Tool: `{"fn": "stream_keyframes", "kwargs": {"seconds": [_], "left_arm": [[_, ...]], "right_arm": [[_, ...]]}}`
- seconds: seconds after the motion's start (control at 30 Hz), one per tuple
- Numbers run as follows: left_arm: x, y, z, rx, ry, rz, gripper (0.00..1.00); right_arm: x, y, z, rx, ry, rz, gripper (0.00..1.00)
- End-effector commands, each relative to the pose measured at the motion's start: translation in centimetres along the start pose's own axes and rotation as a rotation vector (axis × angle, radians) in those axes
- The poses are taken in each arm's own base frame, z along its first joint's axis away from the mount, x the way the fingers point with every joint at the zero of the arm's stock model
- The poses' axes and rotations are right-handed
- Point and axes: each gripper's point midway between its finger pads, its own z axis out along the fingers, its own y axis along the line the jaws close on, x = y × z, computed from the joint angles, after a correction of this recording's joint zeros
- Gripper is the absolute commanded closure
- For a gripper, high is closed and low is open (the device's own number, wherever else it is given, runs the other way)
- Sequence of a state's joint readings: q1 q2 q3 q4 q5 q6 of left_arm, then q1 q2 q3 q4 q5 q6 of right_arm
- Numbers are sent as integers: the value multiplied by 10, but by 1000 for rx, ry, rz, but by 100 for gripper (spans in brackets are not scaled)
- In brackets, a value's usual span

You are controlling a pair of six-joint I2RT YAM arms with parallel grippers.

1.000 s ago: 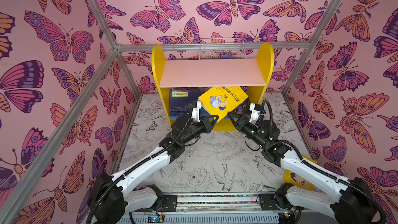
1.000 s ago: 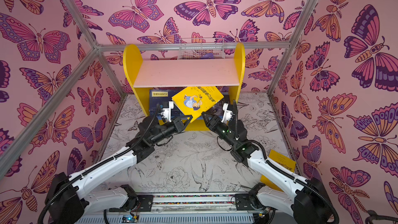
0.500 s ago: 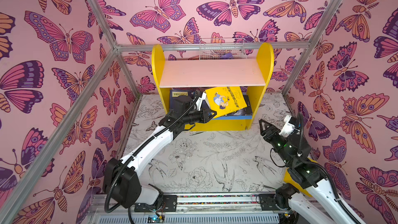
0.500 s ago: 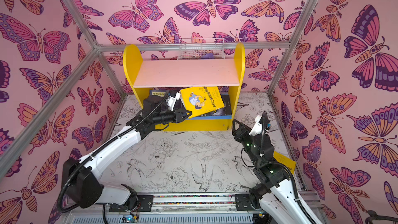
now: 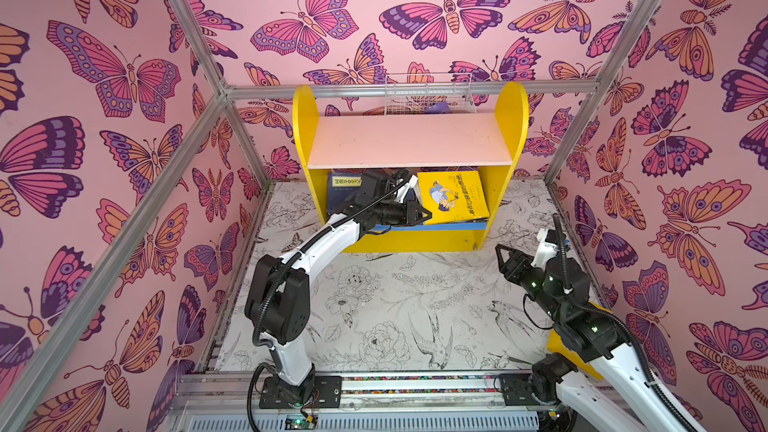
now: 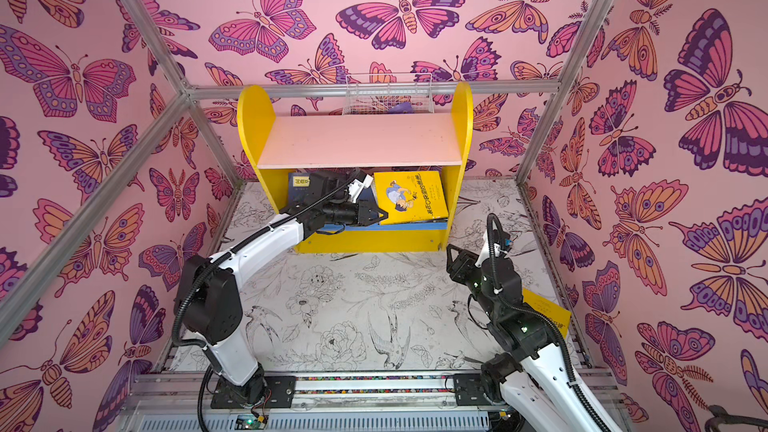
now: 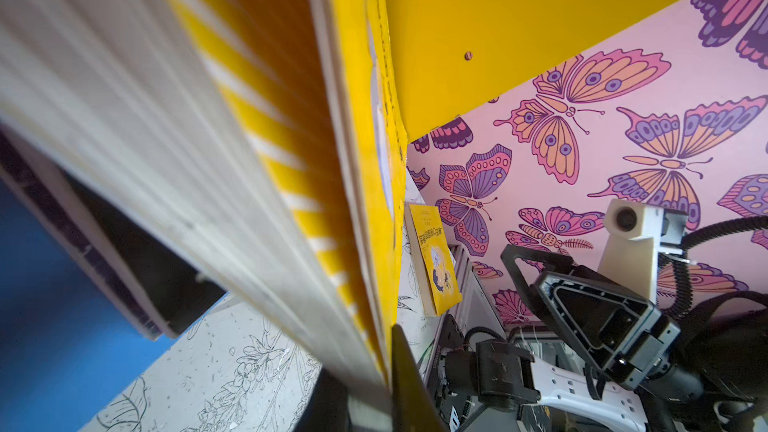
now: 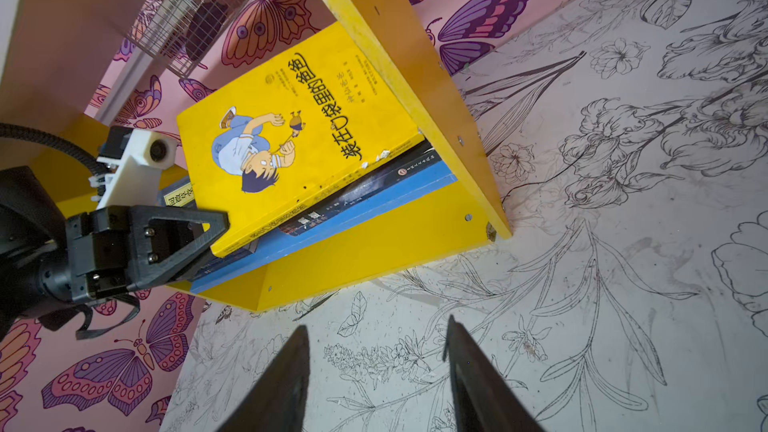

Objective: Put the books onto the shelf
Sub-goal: 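Lower the yellow book onto the dark book and open the left gripper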

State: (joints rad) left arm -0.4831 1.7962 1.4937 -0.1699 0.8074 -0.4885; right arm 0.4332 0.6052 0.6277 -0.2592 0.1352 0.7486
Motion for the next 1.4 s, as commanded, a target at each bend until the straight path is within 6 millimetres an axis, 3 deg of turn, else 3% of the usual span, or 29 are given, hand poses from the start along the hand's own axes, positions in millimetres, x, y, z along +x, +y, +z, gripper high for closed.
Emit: {"fn": "stream_keyframes", "kwargs": {"seconds": [0.0,0.37,0.5,0.9,1.1,1.13,1.3,1.37], "left_arm": [[-17,-20,-2,78,-5,93,100],[-19,6,18,5,106,61,99],[-29,26,22,-98,87,46,84],[-67,55,10,-338,-73,31,88],[-75,54,8,-347,-120,27,89],[-76,55,8,-356,-126,22,86],[-82,64,5,-412,-166,1,34],[-82,67,5,-429,-176,-16,27]], "right_arm": [[-8,9,-4,-21,-5,-27,46],[-3,2,-1,-3,3,-35,46],[1,4,2,-17,15,-28,46],[13,16,14,-93,67,7,46],[18,33,30,-172,98,46,46],[20,35,34,-177,110,53,46],[23,53,54,-233,163,76,45],[22,57,58,-238,175,86,46]]}}
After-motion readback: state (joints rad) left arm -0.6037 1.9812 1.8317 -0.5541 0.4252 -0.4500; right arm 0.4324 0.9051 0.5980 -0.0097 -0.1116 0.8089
